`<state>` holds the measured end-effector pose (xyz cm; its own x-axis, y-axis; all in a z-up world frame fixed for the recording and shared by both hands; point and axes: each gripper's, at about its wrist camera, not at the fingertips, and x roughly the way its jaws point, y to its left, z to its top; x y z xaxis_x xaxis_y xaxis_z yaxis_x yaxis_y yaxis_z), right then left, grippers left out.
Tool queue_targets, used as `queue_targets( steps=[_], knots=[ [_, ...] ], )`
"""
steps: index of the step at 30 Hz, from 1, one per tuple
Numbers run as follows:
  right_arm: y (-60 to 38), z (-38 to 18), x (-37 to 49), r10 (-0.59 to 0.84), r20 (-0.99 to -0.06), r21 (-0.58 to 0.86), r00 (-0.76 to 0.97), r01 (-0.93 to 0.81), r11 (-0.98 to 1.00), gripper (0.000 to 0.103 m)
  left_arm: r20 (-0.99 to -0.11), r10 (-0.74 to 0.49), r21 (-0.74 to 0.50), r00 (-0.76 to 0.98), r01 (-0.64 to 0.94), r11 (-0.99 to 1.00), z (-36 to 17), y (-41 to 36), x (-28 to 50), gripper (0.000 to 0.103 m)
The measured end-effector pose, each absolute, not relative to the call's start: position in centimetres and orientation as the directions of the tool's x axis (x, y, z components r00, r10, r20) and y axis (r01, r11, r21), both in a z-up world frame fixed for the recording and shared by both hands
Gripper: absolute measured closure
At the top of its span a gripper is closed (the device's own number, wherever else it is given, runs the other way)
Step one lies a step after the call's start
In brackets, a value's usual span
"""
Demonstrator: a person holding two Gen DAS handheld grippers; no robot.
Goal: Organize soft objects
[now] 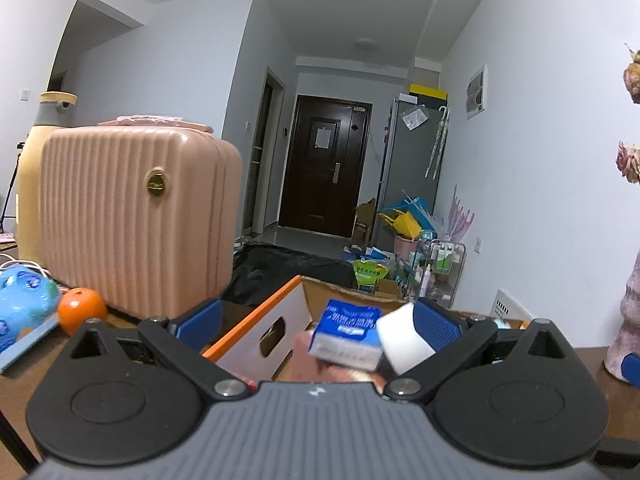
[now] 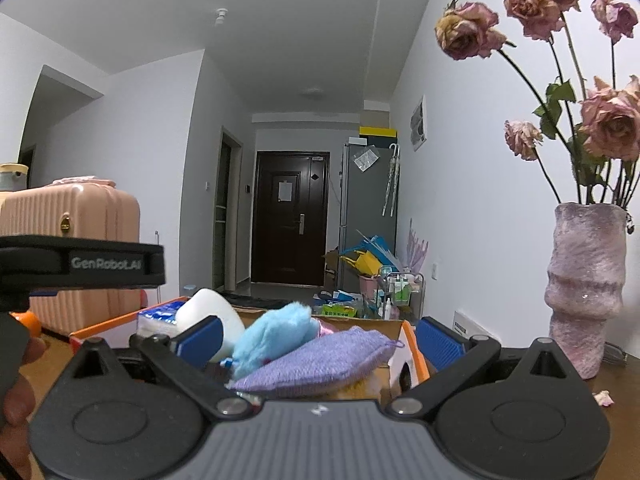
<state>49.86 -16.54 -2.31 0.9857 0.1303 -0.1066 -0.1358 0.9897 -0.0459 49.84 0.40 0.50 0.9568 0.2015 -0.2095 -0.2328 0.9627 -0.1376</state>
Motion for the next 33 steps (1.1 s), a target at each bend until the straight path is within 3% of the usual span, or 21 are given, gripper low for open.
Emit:
queue_targets(
  steps=[33],
  knots=[
    [-19.7, -1.8, 31.7, 0.127, -0.207, -0.037, 0.97, -0.137, 0.99, 0.0, -0.268, 0.136, -0.027, 0.954, -0.149, 0.989, 0.1, 0.3, 29.9, 0.0]
  ],
)
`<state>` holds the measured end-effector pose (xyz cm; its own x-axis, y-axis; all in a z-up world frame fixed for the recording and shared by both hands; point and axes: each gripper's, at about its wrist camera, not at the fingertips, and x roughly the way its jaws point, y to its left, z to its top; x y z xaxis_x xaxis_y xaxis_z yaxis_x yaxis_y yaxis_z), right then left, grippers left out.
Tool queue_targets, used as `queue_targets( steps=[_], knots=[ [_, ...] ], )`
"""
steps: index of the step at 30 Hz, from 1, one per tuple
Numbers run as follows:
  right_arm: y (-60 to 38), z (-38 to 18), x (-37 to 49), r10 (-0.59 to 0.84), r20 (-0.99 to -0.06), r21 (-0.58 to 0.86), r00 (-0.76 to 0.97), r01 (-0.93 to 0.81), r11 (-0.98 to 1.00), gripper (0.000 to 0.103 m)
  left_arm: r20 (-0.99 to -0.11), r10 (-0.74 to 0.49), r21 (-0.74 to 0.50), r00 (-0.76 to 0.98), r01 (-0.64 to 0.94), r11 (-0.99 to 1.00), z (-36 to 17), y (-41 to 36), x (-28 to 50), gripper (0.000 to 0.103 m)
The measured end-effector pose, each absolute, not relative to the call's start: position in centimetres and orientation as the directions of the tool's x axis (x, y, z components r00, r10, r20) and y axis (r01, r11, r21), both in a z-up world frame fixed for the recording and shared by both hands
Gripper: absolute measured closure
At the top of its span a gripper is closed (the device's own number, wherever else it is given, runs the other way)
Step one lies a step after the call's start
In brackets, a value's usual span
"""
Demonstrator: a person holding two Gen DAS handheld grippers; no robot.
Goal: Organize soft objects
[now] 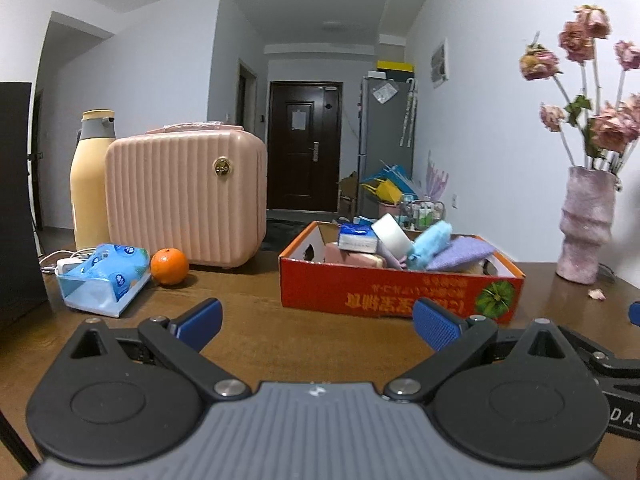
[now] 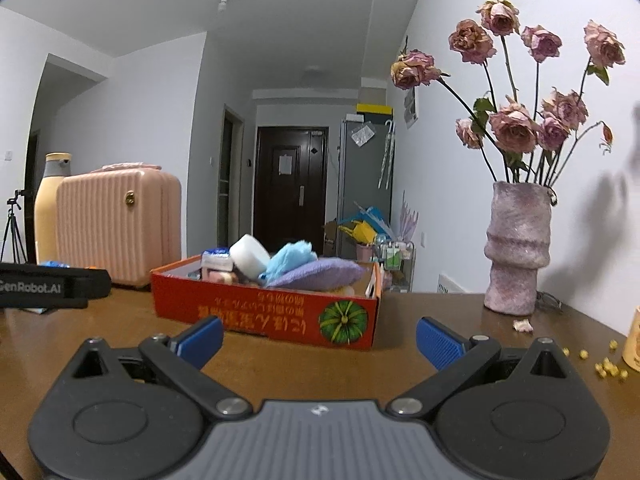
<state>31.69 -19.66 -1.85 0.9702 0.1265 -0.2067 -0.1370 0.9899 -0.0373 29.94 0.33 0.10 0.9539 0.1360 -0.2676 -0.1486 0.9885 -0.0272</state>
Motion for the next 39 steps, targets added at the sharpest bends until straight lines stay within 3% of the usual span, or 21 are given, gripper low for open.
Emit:
queue_targets(
  steps=[9, 19, 27, 39],
  knots=[
    [-20.4, -1.8, 26.3, 0.135, -0.263, -0.029, 0.955, -0.148, 0.989, 0.0, -0.294, 0.1, 0.003, 0.95, -0.104, 0.995, 0.2, 0.2, 23.9, 0.0],
    [-20.7, -1.7, 20.5, 0.126, -0.252, -0.042, 0.96, -0.141, 0.989, 0.0, -0.317, 0.112, 0.036, 0.942, -0.106, 0.994, -0.9, 0.3, 18.6, 0.0],
    [-22.0, -1.5, 15.9, 0.115, -0.255, -0.021, 0.96, -0.125, 0.992, 0.0, -0.336, 0.105, -0.005, 0.936, -0.113, 0.994, -1.3, 0.6, 14.5, 0.0],
    [-22.3, 2.1, 8.9, 0.123, -0.212, -0.027, 0.969, -0.132, 0.991, 0.0, -0.213, 0.092, 0.04, 0.973, -0.086, 0.995, 2.4, -0.3, 6.5, 0.0]
  ],
)
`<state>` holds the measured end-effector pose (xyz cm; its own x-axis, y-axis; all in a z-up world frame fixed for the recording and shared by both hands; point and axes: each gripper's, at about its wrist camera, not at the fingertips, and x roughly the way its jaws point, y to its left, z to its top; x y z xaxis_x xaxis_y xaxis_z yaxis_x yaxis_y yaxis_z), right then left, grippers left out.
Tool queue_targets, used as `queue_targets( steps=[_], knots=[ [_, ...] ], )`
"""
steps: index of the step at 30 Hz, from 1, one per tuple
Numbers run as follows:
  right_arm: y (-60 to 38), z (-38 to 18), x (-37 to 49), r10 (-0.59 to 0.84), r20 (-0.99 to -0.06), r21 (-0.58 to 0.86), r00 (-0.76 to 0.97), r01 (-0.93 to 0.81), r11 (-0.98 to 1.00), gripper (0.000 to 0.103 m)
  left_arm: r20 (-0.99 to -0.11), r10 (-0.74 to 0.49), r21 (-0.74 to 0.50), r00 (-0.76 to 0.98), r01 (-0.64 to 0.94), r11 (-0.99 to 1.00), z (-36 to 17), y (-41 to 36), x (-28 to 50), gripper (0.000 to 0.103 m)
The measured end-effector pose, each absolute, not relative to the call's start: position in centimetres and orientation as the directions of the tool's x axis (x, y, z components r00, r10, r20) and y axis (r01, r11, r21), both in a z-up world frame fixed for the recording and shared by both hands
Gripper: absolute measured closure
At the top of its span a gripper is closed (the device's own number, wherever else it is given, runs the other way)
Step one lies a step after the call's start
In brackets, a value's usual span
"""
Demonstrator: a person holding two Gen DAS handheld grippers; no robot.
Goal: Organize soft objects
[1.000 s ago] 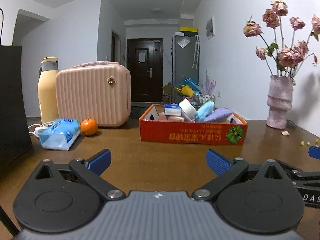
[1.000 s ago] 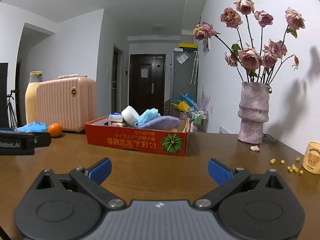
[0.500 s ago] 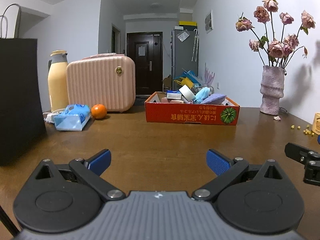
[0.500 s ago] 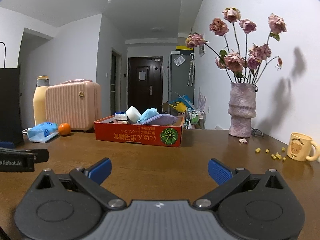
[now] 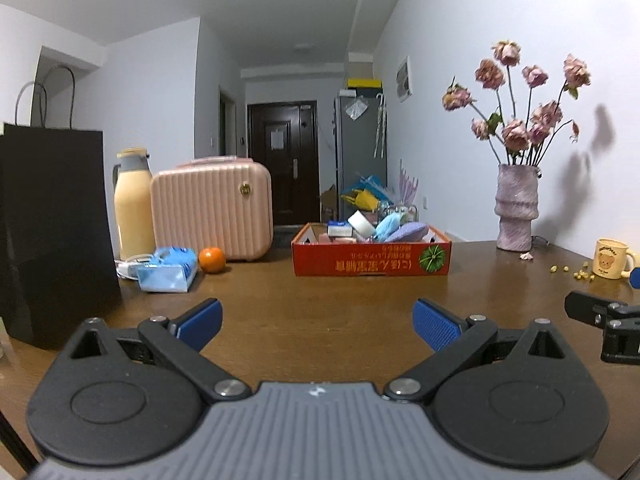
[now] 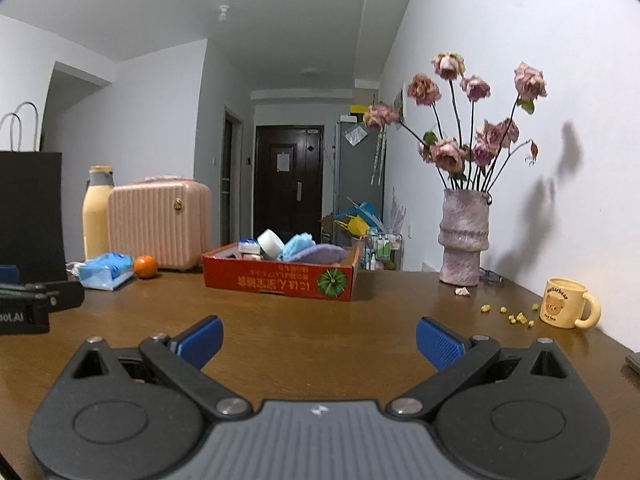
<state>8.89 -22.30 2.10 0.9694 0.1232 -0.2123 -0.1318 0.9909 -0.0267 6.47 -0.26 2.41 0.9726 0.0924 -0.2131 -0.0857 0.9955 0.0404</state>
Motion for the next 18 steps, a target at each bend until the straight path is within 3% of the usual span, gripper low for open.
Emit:
queue_targets(
  steps=[18],
  knots=[
    [-21.6, 4.5, 3.9, 0.162, -0.173, -0.049, 0.971, -0.173, 0.984, 0.0, -0.151, 0.076, 0.012, 0.986, -0.076, 0.997, 4.2, -0.1, 2.3, 0.0]
  ],
)
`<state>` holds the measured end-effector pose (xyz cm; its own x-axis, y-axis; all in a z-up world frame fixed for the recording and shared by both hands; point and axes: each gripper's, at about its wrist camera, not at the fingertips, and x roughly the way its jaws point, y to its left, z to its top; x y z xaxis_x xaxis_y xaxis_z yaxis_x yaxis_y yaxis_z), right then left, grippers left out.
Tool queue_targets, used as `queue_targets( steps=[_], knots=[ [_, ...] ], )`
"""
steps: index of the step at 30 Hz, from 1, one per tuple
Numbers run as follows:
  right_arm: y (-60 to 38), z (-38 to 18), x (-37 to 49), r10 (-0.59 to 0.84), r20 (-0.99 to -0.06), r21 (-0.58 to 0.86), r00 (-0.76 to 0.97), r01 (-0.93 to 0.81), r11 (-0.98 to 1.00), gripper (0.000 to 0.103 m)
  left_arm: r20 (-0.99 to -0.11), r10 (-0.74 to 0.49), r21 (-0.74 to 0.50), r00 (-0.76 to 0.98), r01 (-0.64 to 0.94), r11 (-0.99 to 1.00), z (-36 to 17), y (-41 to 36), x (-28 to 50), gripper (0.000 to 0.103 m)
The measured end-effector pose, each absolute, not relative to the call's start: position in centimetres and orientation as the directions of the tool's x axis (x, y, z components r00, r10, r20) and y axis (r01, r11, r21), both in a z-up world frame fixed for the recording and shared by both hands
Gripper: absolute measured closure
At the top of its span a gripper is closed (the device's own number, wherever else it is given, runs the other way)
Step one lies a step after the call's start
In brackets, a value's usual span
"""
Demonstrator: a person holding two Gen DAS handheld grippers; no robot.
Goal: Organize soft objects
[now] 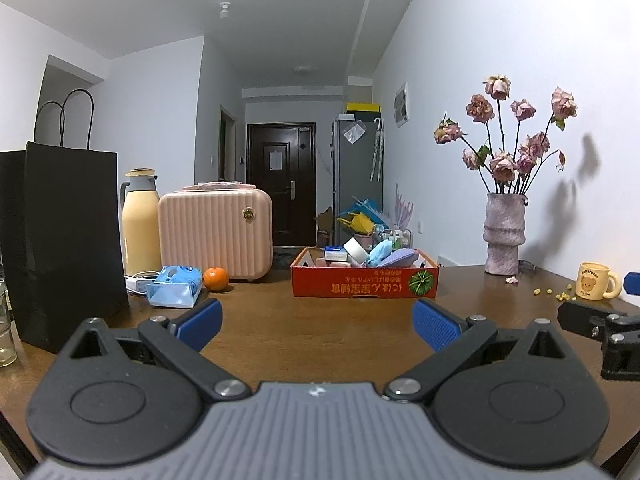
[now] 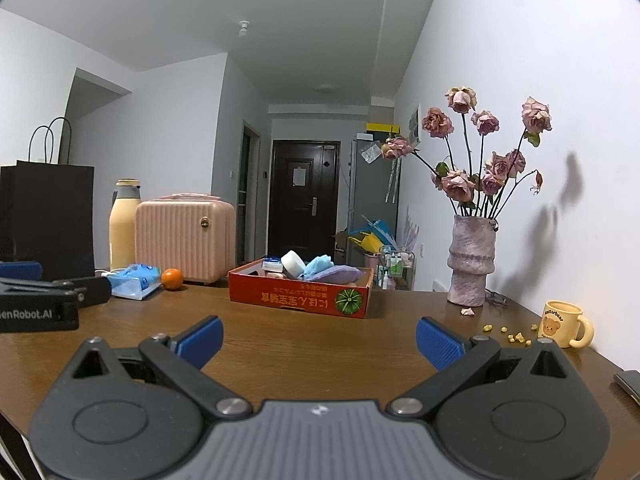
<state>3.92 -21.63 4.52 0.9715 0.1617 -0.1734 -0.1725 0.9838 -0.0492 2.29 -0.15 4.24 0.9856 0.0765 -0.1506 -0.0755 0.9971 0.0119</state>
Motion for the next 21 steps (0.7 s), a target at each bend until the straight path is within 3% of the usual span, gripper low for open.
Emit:
queue_targets(
  steps=[21],
  knots=[
    [-21.55, 4.52, 4.07, 0.157, -0.176, -0.051, 0.972, -0.168, 0.984, 0.0, -0.147, 0.075, 0.017, 0.986, -0.073, 0.997, 4.19, -0.3, 2.14, 0.0]
  ],
)
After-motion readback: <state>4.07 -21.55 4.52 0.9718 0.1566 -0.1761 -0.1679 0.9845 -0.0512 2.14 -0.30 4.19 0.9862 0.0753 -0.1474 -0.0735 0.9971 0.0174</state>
